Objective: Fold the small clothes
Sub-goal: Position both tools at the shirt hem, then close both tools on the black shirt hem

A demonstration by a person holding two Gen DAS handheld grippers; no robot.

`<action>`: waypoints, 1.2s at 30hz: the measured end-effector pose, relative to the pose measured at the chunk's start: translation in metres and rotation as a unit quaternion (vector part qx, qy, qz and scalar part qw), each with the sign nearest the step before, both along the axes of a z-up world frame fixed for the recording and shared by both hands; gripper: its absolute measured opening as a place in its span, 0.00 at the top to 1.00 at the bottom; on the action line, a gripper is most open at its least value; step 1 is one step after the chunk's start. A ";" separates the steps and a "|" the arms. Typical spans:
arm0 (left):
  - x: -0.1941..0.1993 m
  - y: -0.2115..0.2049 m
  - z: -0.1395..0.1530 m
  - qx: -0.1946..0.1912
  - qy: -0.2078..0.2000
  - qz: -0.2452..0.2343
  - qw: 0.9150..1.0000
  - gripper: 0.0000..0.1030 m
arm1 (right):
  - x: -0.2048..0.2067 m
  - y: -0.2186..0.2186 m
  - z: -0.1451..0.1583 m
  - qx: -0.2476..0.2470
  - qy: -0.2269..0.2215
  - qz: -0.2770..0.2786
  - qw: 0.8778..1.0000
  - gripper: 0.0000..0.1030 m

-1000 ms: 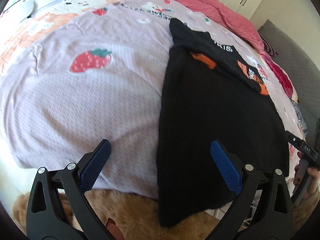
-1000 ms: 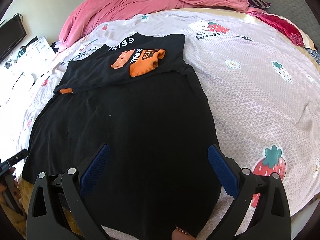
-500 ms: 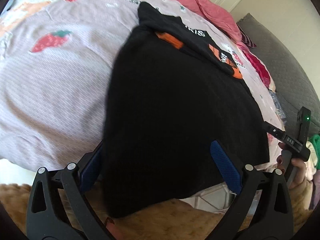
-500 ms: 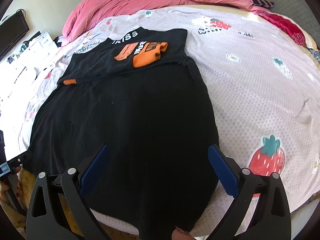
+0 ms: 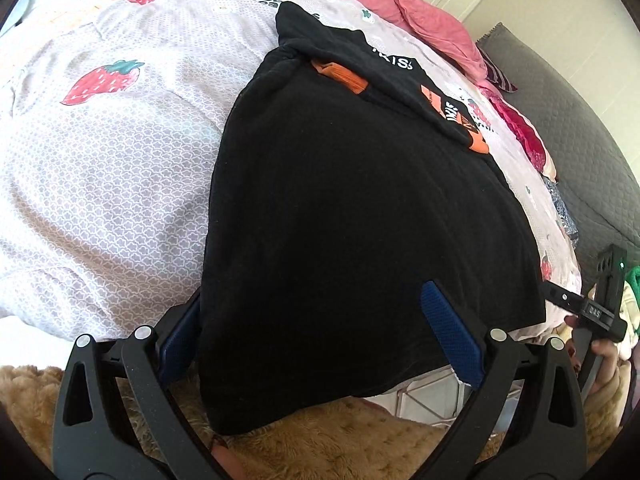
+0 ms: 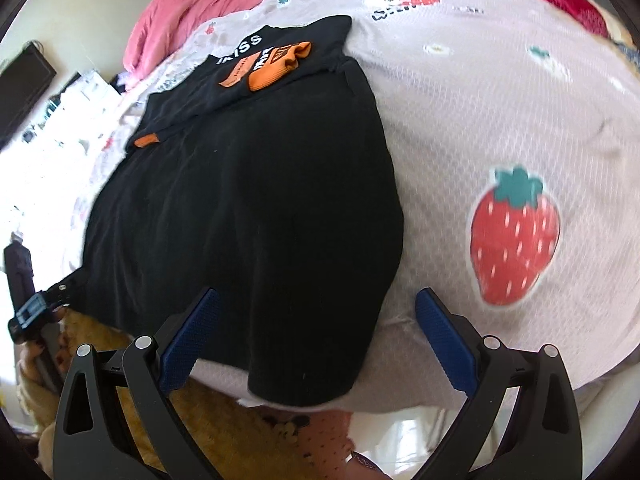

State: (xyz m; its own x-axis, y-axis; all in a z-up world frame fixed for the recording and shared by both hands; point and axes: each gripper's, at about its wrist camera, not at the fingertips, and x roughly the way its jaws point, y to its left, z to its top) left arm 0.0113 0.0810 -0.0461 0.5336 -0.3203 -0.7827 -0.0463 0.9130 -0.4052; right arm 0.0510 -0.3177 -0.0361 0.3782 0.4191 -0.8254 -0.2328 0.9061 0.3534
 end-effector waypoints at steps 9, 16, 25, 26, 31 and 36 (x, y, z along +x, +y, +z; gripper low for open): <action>0.000 0.000 0.000 0.004 0.003 0.003 1.000 0.09 | -0.013 -0.002 0.019 0.066 -0.029 0.026 0.997 0.50; 0.000 0.009 -0.001 -0.015 -0.001 0.024 1.000 0.17 | -0.009 -0.004 0.004 0.060 -0.011 0.030 0.998 0.46; -0.005 0.021 -0.001 -0.014 0.001 0.043 0.999 0.57 | -0.029 -0.001 0.043 0.047 -0.078 0.060 0.994 0.85; -0.005 0.022 -0.001 -0.015 0.002 0.043 0.999 0.57 | -0.032 0.001 0.051 0.042 -0.093 0.067 0.993 0.84; -0.007 0.020 -0.001 -0.018 0.006 0.040 0.999 0.57 | -0.038 0.010 0.067 0.048 -0.121 0.093 0.987 0.80; -0.010 0.015 -0.001 -0.007 0.010 0.029 1.000 0.57 | -0.030 0.007 0.051 0.051 -0.094 0.086 0.991 0.77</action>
State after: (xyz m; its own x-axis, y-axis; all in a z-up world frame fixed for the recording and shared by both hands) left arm 0.0012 0.0962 -0.0471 0.5364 -0.3014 -0.7883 -0.1059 0.9026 -0.4172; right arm 0.0207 -0.3103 0.0149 0.4372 0.5687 -0.6968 -0.4506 0.8090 0.3775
